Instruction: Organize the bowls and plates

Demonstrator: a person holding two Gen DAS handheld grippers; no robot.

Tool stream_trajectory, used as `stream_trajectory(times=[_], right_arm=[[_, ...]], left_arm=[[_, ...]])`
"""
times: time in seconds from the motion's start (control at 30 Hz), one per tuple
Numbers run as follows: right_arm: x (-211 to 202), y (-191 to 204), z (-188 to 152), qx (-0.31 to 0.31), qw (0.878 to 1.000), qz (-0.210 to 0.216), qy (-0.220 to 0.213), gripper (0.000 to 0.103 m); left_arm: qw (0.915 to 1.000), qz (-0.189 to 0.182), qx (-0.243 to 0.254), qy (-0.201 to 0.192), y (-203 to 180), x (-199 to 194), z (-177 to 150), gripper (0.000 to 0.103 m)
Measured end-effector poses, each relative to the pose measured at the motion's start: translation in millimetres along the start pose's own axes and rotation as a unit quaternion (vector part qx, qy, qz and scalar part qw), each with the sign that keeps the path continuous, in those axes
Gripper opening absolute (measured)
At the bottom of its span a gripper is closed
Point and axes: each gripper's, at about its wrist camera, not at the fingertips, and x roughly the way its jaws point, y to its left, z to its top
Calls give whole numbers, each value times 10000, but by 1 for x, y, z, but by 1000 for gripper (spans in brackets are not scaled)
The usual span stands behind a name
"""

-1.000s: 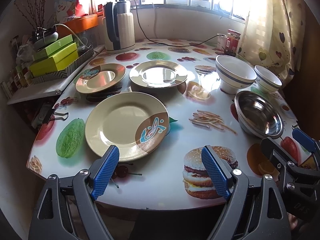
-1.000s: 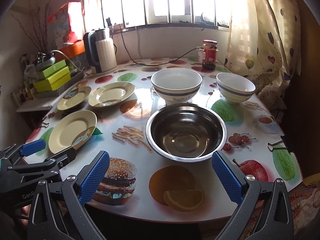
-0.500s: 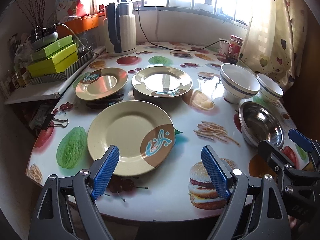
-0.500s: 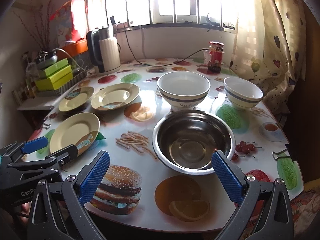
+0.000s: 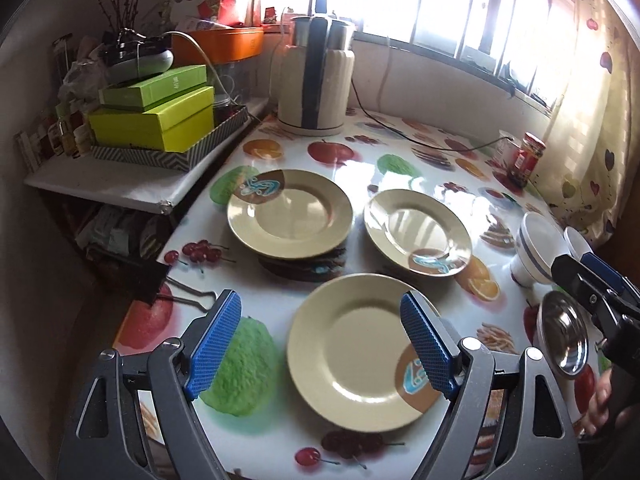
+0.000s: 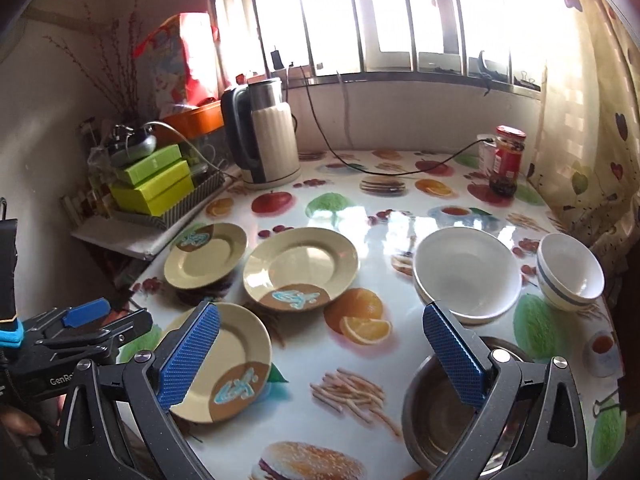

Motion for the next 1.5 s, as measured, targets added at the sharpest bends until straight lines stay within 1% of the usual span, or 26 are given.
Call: stream_trajectory(times=[0.1, 0.13, 0.17, 0.2, 0.27, 0.33, 0.4, 0.43, 0.47, 0.53, 0.6, 0.63, 0.67, 0.7, 0.73, 0.8, 0.83, 0.9, 0.93, 1.0, 1.07, 1.17, 1.27, 1.37, 1.5], right_arm=[[20, 11, 16, -45, 9999, 95, 72, 99], [27, 14, 22, -54, 9998, 153, 88, 99], [35, 16, 27, -43, 9997, 204, 134, 99], [42, 19, 32, -40, 9995, 280, 156, 98], [57, 24, 39, -48, 9987, 439, 235, 97], [73, 30, 45, -121, 9981, 522, 313, 97], [88, 37, 49, -227, 9963, 743, 364, 96], [96, 39, 51, -241, 9946, 917, 420, 96], [104, 42, 53, -248, 9935, 986, 518, 96], [121, 46, 57, -204, 9919, 1052, 685, 92], [137, 49, 59, -221, 9899, 1107, 860, 80], [146, 50, 60, -227, 9891, 1100, 949, 78], [154, 51, 60, -215, 9884, 1082, 1040, 74], [160, 51, 60, -193, 9872, 1134, 1103, 69], [167, 52, 60, -170, 9857, 1207, 1164, 66], [180, 55, 61, -199, 9841, 1216, 1282, 55], [186, 57, 61, -273, 9829, 1239, 1338, 52], [198, 60, 61, -331, 9800, 1308, 1463, 39], [204, 60, 61, -313, 9785, 1340, 1535, 37], [215, 60, 61, -252, 9762, 1382, 1652, 32], [224, 59, 59, -197, 9747, 1419, 1713, 31], [235, 59, 58, -147, 9720, 1499, 1804, 28], [241, 60, 57, -142, 9700, 1564, 1855, 28], [248, 61, 58, -80, 9672, 1654, 1926, 28], [256, 62, 58, -62, 9657, 1670, 1985, 28]], left_arm=[[9999, 136, -81, -34, 19, 7, 14, 76], [9998, 151, -106, 7, 26, 11, 19, 73], [9998, 107, -156, 43, 32, 16, 23, 69], [9997, 49, -230, 77, 38, 21, 27, 68], [9992, 61, -363, 179, 49, 31, 34, 64], [9991, 34, -397, 138, 57, 37, 38, 62], [9988, -22, -442, 220, 63, 47, 43, 57], [9985, -118, -478, 247, 67, 52, 46, 52], [9981, -132, -516, 295, 71, 58, 48, 49], [9980, -56, -550, 312, 77, 67, 51, 49], [9971, -79, -644, 387, 83, 77, 53, 49], [9964, -147, -722, 423, 86, 82, 54, 49], [9959, -144, -773, 450, 89, 86, 55, 46], [9958, -61, -778, 471, 91, 90, 57, 44], [9960, -28, -759, 472, 91, 94, 58, 42], [9958, 19, -769, 507, 94, 101, 60, 39], [9953, 15, -801, 543, 95, 105, 61, 38], [9948, -3, -838, 581, 97, 113, 63, 37], [9948, -4, -831, 581, 97, 115, 64, 36], [9944, -28, -858, 624, 98, 121, 65, 33], [9927, -87, -973, 713, 101, 127, 64, 32], [9927, -47, -957, 734, 100, 133, 64, 32], [9912, -108, -1084, 746, 103, 138, 65, 32], [9893, -189, -1179, 841, 105, 143, 65, 32], [9890, -180, -1180, 871, 106, 147, 65, 32]])
